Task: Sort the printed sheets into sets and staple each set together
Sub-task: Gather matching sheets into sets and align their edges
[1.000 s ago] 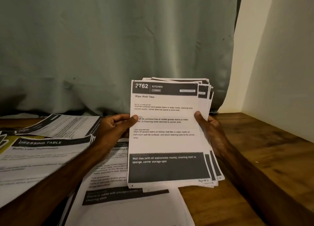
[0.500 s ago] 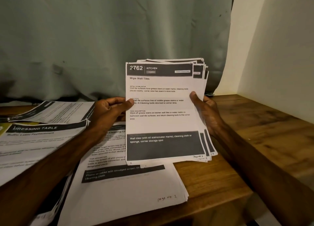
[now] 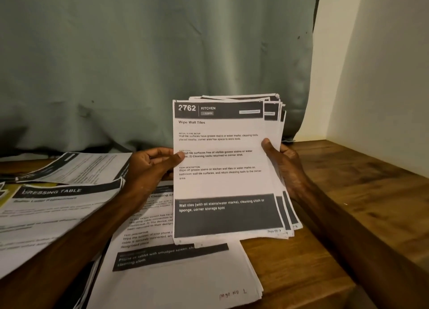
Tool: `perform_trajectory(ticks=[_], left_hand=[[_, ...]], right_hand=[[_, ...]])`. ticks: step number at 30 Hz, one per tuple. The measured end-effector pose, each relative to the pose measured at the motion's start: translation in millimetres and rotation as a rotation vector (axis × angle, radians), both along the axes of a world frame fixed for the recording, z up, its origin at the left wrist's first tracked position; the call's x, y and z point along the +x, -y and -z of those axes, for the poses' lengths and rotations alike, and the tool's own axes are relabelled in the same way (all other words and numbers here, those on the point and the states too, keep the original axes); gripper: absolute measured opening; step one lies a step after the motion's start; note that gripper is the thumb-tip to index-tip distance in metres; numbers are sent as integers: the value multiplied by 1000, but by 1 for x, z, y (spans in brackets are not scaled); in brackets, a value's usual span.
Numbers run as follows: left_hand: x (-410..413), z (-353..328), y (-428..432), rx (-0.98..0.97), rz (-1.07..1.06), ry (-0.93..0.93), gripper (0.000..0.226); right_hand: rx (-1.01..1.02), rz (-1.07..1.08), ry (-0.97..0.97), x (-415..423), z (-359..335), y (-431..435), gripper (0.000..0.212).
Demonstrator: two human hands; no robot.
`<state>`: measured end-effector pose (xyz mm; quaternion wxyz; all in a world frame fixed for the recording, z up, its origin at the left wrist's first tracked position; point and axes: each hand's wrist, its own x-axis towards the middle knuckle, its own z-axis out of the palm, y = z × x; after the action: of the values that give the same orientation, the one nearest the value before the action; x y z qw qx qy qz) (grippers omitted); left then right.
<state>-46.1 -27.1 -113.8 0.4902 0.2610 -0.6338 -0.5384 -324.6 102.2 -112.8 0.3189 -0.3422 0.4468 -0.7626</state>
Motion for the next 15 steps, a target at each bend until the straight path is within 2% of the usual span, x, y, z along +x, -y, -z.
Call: perform_trajectory(ticks=[4,15], left_hand=[[0,-3,-2,9,32,3,33],[-3,-2,-9,-54,32,3,16]], right_hand=[[-9,-17,19,-1,0,0,33],[27,6,-41,-8,-4,-1,35]])
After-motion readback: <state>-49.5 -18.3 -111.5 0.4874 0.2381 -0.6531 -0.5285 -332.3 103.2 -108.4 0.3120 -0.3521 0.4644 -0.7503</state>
